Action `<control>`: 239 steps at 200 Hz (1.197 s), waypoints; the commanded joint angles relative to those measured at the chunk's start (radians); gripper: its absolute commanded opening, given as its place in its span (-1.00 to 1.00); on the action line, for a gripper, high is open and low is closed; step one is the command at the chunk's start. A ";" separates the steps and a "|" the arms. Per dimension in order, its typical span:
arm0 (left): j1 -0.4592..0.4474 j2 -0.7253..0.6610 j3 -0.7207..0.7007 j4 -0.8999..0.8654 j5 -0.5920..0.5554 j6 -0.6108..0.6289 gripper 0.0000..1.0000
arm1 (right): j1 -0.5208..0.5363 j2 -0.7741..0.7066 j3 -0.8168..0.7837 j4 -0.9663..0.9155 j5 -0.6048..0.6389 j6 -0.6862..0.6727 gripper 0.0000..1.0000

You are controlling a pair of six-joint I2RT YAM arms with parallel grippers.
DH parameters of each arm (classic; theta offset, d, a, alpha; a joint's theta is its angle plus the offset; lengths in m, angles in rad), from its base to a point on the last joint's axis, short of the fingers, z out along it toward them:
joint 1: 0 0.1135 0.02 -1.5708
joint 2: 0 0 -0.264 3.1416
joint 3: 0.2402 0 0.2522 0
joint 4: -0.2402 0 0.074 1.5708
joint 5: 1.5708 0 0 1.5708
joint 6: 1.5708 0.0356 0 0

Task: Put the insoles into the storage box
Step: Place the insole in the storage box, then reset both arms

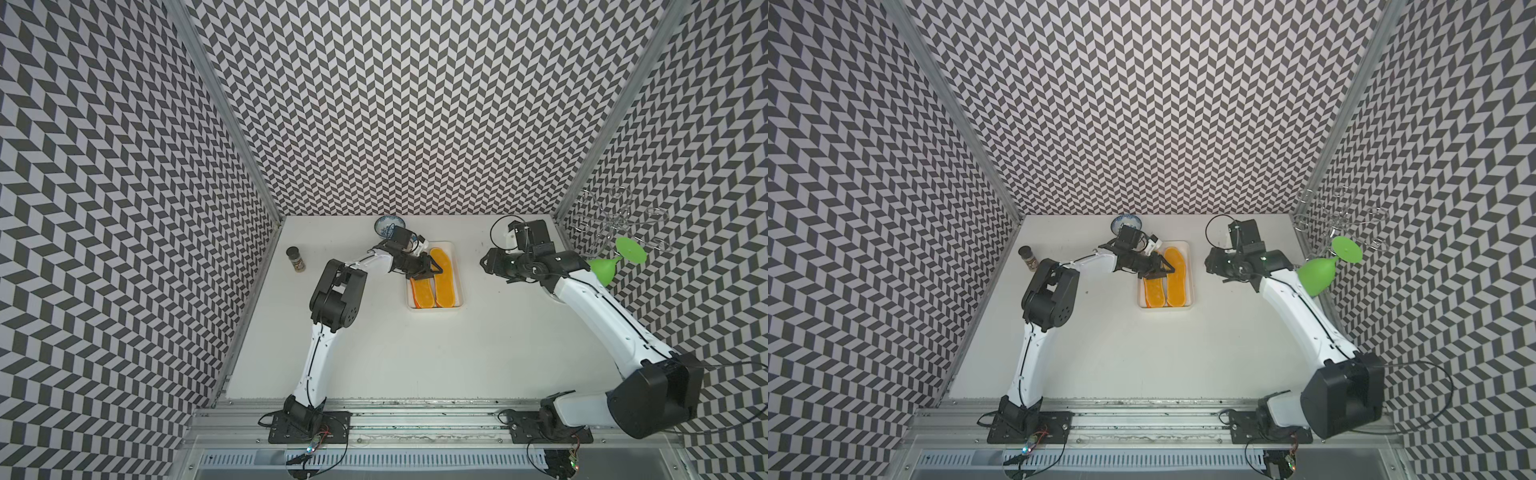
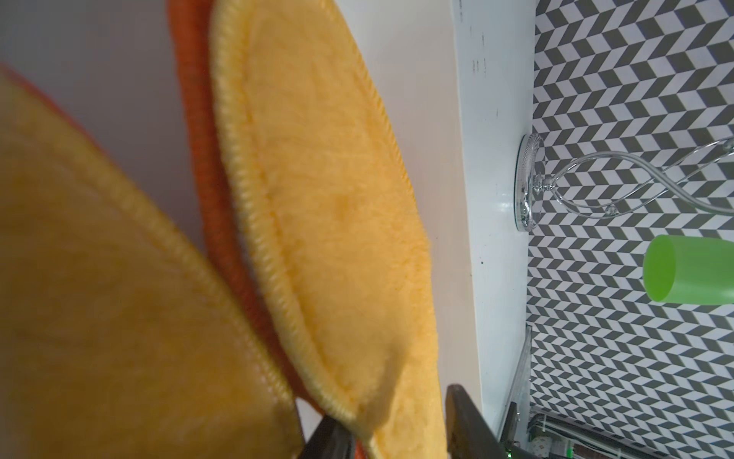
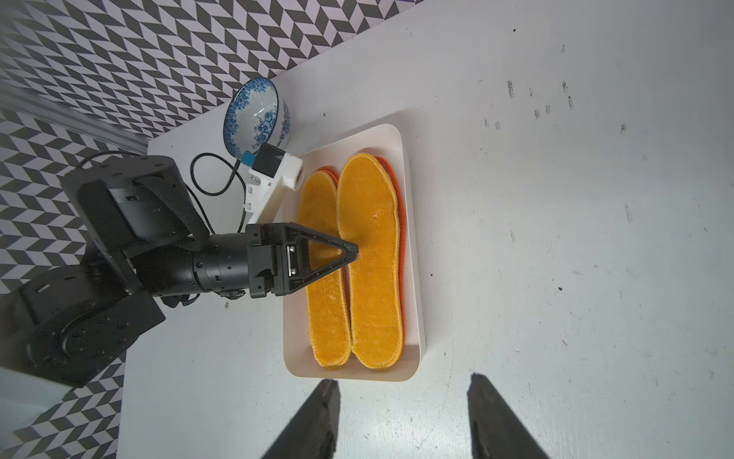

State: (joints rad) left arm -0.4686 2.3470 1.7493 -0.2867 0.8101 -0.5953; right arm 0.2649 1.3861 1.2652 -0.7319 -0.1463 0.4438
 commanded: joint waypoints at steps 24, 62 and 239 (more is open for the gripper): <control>-0.016 -0.010 0.056 -0.122 -0.068 0.064 0.14 | -0.005 -0.001 0.034 0.023 0.017 -0.021 0.08; -0.033 -0.023 0.112 -0.218 -0.132 0.109 0.22 | -0.006 -0.018 0.036 0.025 0.031 -0.028 0.08; -0.030 -0.520 -0.121 -0.353 -0.475 0.427 0.64 | -0.114 -0.092 -0.126 0.309 -0.201 -0.242 0.33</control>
State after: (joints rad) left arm -0.5224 1.9770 1.7725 -0.7052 0.4160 -0.2974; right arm 0.1669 1.3426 1.2221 -0.6189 -0.2352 0.2817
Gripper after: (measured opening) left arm 0.785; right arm 0.663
